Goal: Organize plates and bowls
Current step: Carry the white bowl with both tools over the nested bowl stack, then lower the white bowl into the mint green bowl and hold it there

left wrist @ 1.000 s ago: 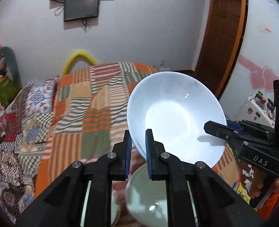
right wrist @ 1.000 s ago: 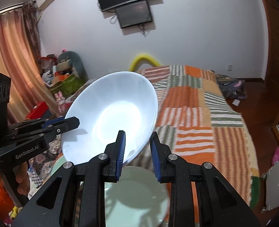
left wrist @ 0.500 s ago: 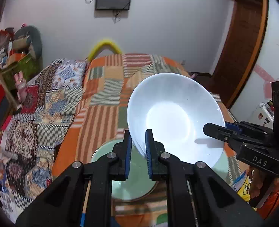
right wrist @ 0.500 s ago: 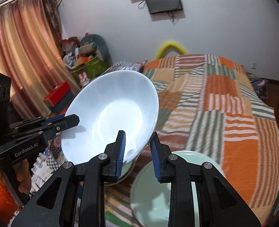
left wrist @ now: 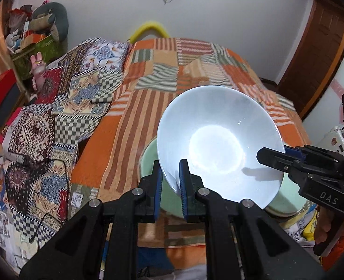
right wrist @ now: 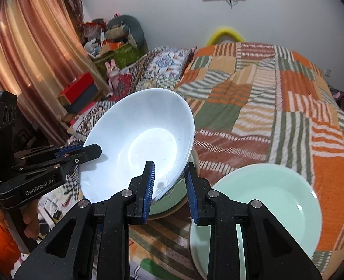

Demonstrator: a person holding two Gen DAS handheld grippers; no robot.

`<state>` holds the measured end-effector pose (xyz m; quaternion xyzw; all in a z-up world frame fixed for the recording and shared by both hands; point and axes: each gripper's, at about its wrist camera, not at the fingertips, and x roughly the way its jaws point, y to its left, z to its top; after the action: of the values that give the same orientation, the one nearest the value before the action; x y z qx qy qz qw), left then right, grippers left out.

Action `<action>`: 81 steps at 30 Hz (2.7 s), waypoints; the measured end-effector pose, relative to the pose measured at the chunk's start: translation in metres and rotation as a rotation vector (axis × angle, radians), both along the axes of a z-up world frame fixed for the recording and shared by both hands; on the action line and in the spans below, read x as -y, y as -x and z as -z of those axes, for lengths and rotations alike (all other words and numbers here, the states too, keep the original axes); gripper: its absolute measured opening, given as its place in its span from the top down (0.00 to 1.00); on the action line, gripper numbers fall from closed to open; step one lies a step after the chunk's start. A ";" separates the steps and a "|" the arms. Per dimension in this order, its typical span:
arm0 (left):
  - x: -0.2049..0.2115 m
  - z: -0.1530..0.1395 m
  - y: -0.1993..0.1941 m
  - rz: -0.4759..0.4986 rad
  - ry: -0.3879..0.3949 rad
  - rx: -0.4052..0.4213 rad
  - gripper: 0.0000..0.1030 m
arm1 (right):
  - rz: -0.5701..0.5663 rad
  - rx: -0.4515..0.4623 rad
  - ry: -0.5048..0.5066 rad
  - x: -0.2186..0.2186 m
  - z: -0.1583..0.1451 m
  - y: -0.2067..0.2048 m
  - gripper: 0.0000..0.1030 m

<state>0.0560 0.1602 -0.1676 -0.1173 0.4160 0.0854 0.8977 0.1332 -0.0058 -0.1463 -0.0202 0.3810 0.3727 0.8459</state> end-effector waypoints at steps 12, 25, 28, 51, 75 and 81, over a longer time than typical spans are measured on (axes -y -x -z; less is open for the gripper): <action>-0.015 0.040 -0.002 -0.030 0.044 -0.076 0.88 | -0.016 -0.060 0.063 -0.020 0.030 -0.001 0.77; -0.015 0.048 -0.006 -0.054 0.008 -0.092 0.87 | -0.027 -0.087 0.092 -0.028 0.044 -0.004 0.77; -0.016 0.049 -0.007 -0.059 0.008 -0.092 0.87 | -0.029 -0.082 0.092 -0.029 0.044 -0.005 0.77; -0.029 0.042 0.005 -0.048 0.066 -0.055 0.59 | 0.006 -0.059 0.105 -0.018 0.041 -0.010 0.57; -0.041 0.077 -0.011 -0.013 0.203 -0.072 0.68 | 0.007 -0.189 0.080 -0.029 0.066 -0.028 0.55; -0.038 0.076 -0.010 0.003 0.183 -0.072 0.68 | 0.013 -0.171 0.093 -0.029 0.066 -0.027 0.57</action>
<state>0.0661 0.1983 -0.2437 -0.1951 0.4542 0.0500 0.8678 0.1598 0.0234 -0.2119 -0.0250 0.4689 0.3492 0.8109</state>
